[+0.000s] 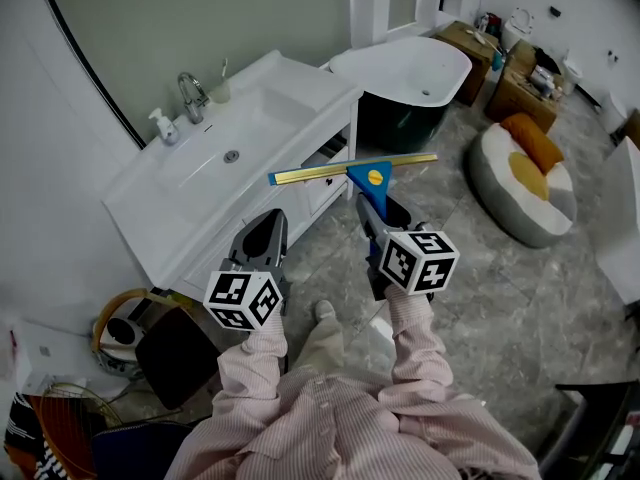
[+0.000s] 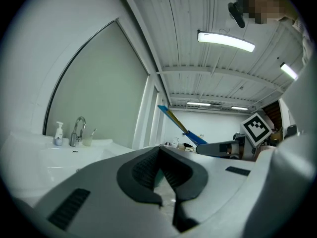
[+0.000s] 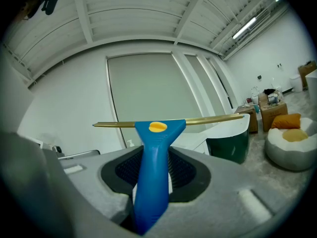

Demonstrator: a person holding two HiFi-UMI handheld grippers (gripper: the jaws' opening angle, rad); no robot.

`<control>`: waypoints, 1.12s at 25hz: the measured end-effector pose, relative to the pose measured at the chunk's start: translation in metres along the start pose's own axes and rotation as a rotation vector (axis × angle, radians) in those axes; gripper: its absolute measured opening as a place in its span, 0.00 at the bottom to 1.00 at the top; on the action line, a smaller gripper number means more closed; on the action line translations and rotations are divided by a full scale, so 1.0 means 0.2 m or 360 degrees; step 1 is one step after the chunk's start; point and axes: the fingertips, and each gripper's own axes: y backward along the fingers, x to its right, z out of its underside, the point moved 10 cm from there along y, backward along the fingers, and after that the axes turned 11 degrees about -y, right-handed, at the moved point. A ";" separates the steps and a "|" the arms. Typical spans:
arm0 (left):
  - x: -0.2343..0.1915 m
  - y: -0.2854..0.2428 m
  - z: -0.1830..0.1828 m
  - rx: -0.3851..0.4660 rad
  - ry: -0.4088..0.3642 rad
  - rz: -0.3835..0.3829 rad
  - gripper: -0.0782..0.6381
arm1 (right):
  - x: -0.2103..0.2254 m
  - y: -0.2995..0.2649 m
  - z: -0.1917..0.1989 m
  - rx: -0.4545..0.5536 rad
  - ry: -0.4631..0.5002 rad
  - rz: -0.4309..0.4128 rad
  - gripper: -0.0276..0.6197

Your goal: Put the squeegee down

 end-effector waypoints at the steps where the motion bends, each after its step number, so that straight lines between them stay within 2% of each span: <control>1: -0.02 -0.05 0.01 -0.0002 0.0009 0.0003 0.11 | 0.02 -0.05 -0.01 -0.0007 0.0000 0.0000 0.25; 14: -0.41 -0.71 0.04 -0.0063 0.0075 0.0074 0.11 | 0.27 -0.68 -0.20 -0.0072 -0.0042 0.0063 0.25; 21: -0.64 -0.94 0.04 -0.0052 0.0107 0.0061 0.11 | 0.33 -0.99 -0.27 -0.0105 -0.0045 0.0069 0.25; 28: -0.77 -1.10 0.04 -0.0036 0.0136 0.0061 0.11 | 0.36 -1.20 -0.33 -0.0129 -0.0032 0.0052 0.25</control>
